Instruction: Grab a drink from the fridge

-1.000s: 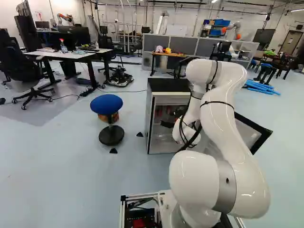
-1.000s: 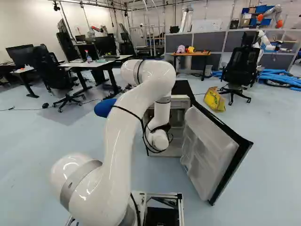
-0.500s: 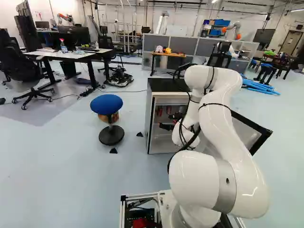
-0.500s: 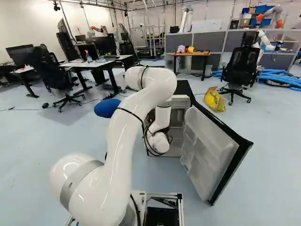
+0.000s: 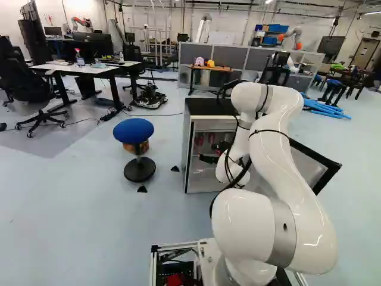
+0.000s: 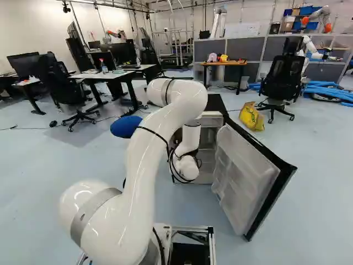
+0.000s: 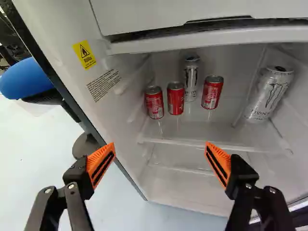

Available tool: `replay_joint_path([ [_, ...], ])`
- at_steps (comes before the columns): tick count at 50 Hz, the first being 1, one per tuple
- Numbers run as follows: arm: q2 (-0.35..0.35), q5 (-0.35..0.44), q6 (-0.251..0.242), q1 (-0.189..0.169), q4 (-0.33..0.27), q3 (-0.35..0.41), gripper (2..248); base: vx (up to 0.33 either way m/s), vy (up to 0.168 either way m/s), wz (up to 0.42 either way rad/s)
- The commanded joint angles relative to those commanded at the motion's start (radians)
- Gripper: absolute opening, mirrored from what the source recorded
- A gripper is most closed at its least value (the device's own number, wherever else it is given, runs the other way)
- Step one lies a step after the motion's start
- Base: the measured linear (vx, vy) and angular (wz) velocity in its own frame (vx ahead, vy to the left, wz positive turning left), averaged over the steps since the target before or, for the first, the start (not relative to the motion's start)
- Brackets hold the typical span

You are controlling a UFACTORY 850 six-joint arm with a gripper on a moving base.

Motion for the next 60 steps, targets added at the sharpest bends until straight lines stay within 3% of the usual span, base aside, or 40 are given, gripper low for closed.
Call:
replay_joint_path([
  [22,-0.009,0.021,0.0,-0.06,-0.031,-0.019,247,0.0,0.0,0.0],
  [39,-0.042,0.021,0.0,-0.093,-0.039,-0.092,247,0.0,0.0,0.0],
  [60,-0.103,0.0,0.0,-0.079,-0.072,-0.22,247,0.0,0.0,0.0],
])
